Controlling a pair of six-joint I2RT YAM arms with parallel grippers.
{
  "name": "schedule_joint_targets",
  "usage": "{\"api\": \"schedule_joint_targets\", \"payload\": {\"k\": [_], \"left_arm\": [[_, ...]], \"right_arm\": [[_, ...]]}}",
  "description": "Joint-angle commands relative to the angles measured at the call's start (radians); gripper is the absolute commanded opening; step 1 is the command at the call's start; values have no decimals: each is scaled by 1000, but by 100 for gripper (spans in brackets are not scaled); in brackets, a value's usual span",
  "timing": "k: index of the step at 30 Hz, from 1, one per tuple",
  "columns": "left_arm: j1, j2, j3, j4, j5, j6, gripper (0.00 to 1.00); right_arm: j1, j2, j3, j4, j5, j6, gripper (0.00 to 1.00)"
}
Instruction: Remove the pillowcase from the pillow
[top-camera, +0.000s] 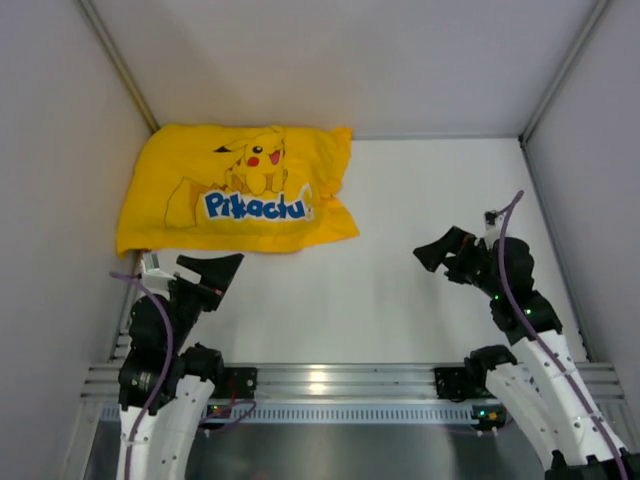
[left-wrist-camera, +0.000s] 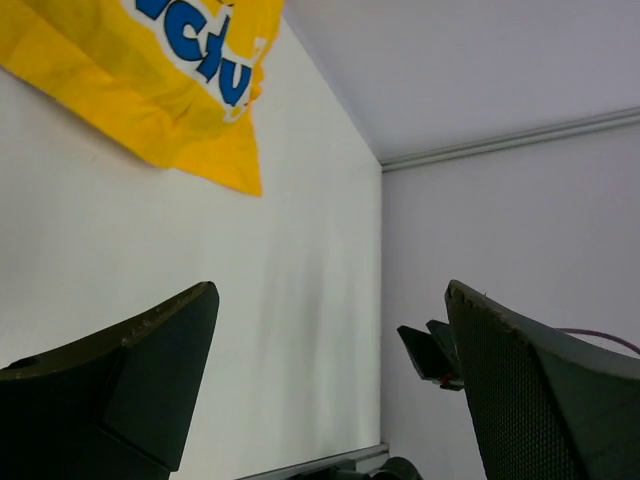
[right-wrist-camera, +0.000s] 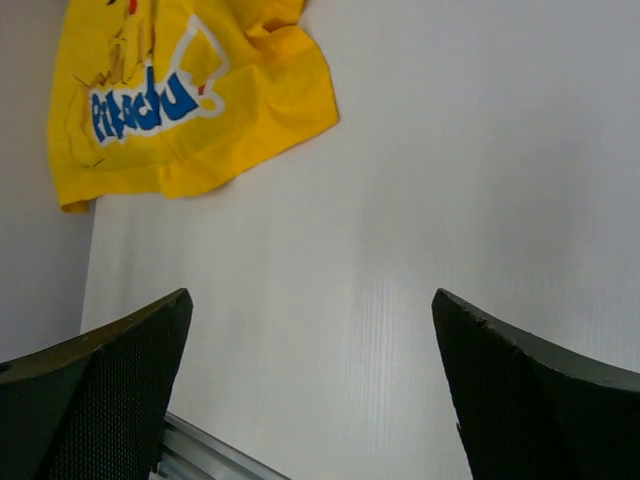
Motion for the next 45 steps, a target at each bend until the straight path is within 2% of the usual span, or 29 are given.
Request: {"api": "schedule_joint_targets", "payload": {"k": [1, 6, 7, 10, 14, 20, 22, 27, 35, 38, 40, 45], "left_arm": [[7, -3, 65, -136, -82, 90, 98], [7, 46, 119, -141, -79, 151, 96], [7, 55, 136, -143, -79, 163, 96], [7, 99, 174, -143, -58, 219, 94], [7, 136, 188, -141, 2, 242, 90], [7, 156, 173, -141, 8, 289, 90], [7, 161, 173, -139, 1, 294, 90], [7, 192, 189, -135, 24, 311, 89], [7, 228, 200, -132, 25, 361, 90], [7, 239, 193, -118, 36, 355, 90], [7, 241, 186, -115, 45, 352, 90], [7, 233, 177, -115, 54, 342, 89]], "right_arm": [[20, 88, 63, 28, 60, -52, 99], [75, 442, 86, 326, -102, 0, 99], [121, 564, 128, 386, -92, 7, 100], [190, 729, 239, 448, -24, -16, 99], [197, 964, 340, 549, 8, -15, 100], [197, 1211, 461, 694, -102, 65, 99], [195, 1293, 509, 723, -95, 85, 99], [172, 1435, 619, 798, -105, 73, 99], [233, 1639, 860, 685, -136, 1, 100], [269, 1635, 833, 678, -122, 5, 98], [289, 1615, 790, 727, -141, 28, 93], [331, 1604, 684, 830, -199, 48, 90]]}}
